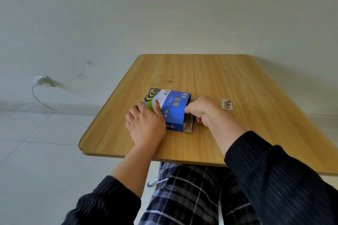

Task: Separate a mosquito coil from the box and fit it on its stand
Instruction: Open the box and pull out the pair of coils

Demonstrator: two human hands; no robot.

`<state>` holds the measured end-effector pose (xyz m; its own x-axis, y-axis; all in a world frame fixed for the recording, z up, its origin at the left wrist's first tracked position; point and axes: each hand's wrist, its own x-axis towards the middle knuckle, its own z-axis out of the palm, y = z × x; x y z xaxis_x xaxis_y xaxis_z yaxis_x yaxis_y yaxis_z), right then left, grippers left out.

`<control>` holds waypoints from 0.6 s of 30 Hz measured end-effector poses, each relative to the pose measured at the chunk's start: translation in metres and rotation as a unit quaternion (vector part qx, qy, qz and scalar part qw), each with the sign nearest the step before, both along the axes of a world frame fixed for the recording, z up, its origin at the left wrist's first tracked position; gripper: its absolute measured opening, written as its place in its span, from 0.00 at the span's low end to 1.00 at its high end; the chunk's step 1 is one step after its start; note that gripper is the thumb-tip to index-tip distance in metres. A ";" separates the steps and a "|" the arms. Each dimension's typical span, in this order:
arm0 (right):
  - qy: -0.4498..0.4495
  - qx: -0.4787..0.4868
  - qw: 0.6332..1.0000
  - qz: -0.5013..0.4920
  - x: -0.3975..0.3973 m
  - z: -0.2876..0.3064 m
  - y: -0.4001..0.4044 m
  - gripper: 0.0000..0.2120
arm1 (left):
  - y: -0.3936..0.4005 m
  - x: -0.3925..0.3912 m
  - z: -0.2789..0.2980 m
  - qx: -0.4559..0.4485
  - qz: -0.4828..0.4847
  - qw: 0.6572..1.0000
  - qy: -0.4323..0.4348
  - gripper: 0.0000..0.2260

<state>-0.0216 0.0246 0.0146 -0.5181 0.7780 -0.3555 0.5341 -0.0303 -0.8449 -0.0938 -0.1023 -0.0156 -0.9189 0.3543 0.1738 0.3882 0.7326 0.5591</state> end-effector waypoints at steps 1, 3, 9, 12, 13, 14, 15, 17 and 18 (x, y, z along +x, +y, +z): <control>0.002 -0.005 1.000 0.000 0.001 0.001 0.000 0.17 | 0.000 0.000 0.000 0.000 0.001 1.000 0.001 0.29; -0.005 -0.015 1.000 -0.002 0.005 0.004 -0.001 0.11 | 0.000 0.000 0.000 0.000 0.001 1.000 0.001 0.29; -0.036 -0.016 0.999 0.002 0.027 0.010 -0.003 0.11 | 0.000 -0.002 -0.002 -0.005 0.000 1.000 0.001 0.28; -0.057 -0.007 0.998 -0.008 0.045 0.010 0.003 0.15 | 0.001 -0.002 -0.003 -0.004 0.000 1.000 0.004 0.28; -0.059 -0.009 0.998 -0.010 0.050 0.010 0.005 0.14 | 0.002 -0.003 -0.004 -0.003 0.001 1.000 0.005 0.28; -0.059 -0.013 0.998 -0.010 0.055 0.010 0.007 0.12 | 0.002 -0.003 -0.004 -0.002 0.002 1.000 0.006 0.27; -0.056 -0.017 0.998 -0.010 0.059 0.010 0.008 0.12 | 0.002 -0.004 -0.005 -0.001 0.002 1.000 0.008 0.27; -0.033 -0.029 0.999 -0.014 0.061 0.010 0.010 0.14 | 0.002 -0.004 -0.006 -0.001 0.003 1.000 0.009 0.28; -0.017 -0.037 0.999 -0.017 0.059 0.010 0.011 0.16 | 0.002 -0.004 -0.006 0.000 0.004 1.000 0.009 0.28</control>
